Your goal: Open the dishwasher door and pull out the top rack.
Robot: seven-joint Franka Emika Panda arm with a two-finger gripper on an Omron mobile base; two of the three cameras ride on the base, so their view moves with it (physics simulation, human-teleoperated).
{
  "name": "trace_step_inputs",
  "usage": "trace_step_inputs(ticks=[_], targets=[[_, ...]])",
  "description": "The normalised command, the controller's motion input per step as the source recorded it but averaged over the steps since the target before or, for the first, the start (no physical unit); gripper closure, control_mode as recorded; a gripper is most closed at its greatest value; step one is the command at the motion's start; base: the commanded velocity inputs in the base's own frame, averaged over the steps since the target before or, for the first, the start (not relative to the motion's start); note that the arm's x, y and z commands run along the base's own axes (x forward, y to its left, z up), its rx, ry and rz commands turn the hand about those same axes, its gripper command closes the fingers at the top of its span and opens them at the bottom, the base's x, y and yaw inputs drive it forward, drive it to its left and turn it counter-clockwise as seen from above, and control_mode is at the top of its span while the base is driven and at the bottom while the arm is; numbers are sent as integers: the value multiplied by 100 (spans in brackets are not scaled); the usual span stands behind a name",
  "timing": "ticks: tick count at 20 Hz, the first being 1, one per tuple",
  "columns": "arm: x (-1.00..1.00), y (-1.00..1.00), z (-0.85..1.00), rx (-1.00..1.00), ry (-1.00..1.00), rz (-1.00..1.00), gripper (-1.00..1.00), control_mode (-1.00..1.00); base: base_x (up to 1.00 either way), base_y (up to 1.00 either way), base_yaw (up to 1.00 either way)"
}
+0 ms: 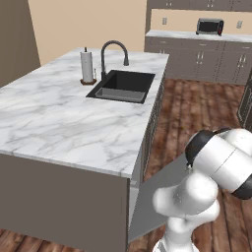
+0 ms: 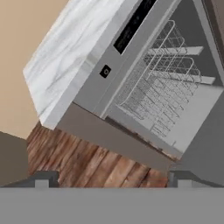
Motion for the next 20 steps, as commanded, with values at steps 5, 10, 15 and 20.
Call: trace_step_inputs(ticks=[5,10,15,20], targets=[[-1,57,4,3,55,-6,-100,-100,0,0,0],[1,18,-5,2,67,-19,-100,-100,0,0,0],[4,0,3,16,48,-24,-100,-100,0,0,0],[18,0,0,27,42,-32,-100,-100,0,0,0]])
